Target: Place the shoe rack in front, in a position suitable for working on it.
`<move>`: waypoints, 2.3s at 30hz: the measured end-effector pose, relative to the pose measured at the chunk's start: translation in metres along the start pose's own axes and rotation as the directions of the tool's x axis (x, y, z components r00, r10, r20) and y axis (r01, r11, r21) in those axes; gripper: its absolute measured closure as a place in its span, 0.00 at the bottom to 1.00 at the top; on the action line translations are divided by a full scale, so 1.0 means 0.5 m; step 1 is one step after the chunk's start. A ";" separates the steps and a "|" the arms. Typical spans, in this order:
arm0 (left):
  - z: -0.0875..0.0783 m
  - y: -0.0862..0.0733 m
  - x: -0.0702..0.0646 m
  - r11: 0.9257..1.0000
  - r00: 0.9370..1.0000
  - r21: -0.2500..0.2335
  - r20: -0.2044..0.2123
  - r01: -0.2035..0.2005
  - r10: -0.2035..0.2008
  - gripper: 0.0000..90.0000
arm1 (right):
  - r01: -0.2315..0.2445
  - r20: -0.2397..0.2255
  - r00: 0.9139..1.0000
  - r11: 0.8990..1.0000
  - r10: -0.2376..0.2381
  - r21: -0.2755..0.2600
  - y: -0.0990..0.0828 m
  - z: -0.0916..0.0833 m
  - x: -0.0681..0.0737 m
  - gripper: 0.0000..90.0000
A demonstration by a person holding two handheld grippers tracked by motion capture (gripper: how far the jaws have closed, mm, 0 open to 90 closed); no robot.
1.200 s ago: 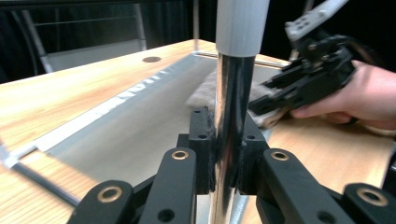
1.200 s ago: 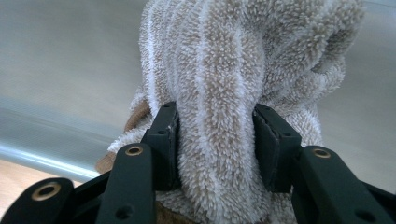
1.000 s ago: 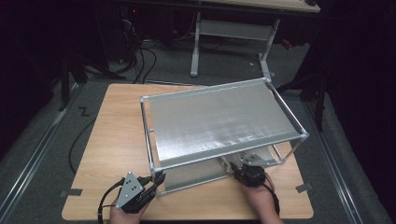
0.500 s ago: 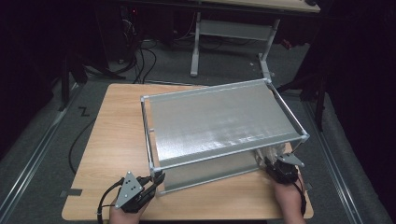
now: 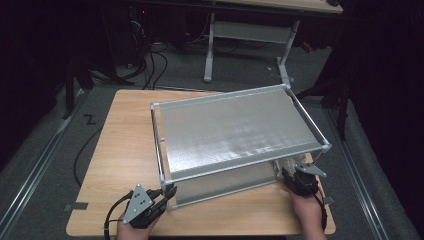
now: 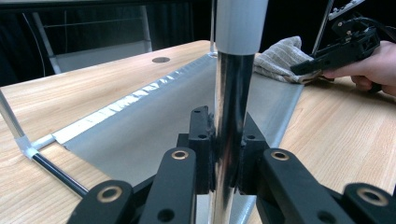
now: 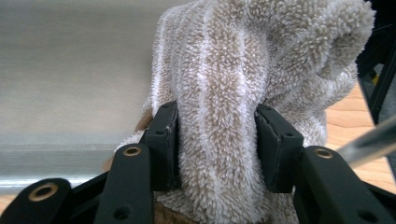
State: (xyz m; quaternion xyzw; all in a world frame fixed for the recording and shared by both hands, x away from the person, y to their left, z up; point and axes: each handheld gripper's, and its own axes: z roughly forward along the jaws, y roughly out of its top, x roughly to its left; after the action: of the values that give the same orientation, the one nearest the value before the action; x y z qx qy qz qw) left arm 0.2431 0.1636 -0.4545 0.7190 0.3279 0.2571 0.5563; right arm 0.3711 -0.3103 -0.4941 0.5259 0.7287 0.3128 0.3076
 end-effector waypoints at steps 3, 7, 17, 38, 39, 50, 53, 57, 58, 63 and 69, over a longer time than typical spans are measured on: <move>0.000 0.000 0.000 1.000 1.000 -0.001 0.001 0.000 0.000 0.89 | 0.003 -0.021 1.000 1.000 -0.003 0.001 0.001 0.000 0.013 0.61; 0.000 0.000 0.000 1.000 1.000 -0.001 0.004 -0.001 0.001 0.89 | 0.020 -0.059 0.998 1.000 -0.020 0.000 0.003 -0.002 0.044 0.61; 0.000 -0.001 0.000 1.000 1.000 -0.004 0.007 -0.004 0.004 0.89 | 0.124 -0.189 0.974 0.992 -0.125 -0.016 0.015 -0.009 0.185 0.61; 0.000 -0.002 0.000 1.000 1.000 -0.010 0.010 0.002 -0.002 0.89 | 0.302 -0.450 0.839 0.950 -0.305 -0.081 0.049 -0.027 0.507 0.62; 0.000 -0.002 0.000 1.000 1.000 -0.010 0.010 0.001 -0.001 0.89 | 0.311 -0.467 0.826 0.946 -0.316 -0.091 0.051 -0.030 0.520 0.62; 0.002 -0.003 -0.004 1.000 1.000 -0.016 0.015 0.001 -0.001 0.89 | 0.355 -0.507 0.777 0.925 -0.373 -0.135 0.053 -0.039 0.574 0.62; 0.003 -0.002 -0.006 1.000 1.000 -0.013 0.017 -0.005 0.005 0.89 | 0.385 -0.480 0.780 0.912 -0.402 -0.139 0.054 -0.037 0.554 0.62; 0.003 -0.002 -0.006 1.000 1.000 -0.010 0.018 -0.007 0.007 0.89 | 0.378 -0.435 0.813 0.919 -0.387 -0.112 0.052 -0.030 0.507 0.62; 0.003 -0.002 -0.006 1.000 1.000 -0.012 0.018 -0.005 0.005 0.89 | 0.384 -0.423 0.814 0.915 -0.399 -0.125 0.053 -0.027 0.495 0.62; 0.003 -0.001 -0.007 1.000 1.000 -0.009 0.014 -0.007 0.007 0.89 | 0.368 -0.353 0.857 0.925 -0.376 -0.091 0.050 -0.014 0.402 0.62; 0.003 -0.001 -0.006 1.000 1.000 -0.007 0.015 -0.005 0.006 0.89 | 0.288 -0.269 0.920 0.957 -0.286 -0.031 0.041 -0.005 0.286 0.62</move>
State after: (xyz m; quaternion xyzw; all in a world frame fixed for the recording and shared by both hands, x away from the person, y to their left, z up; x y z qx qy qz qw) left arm 0.2420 0.1603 -0.4554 0.7199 0.3206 0.2542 0.5607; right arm 0.3441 -0.1683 -0.4940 0.3671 0.8344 0.3300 0.2451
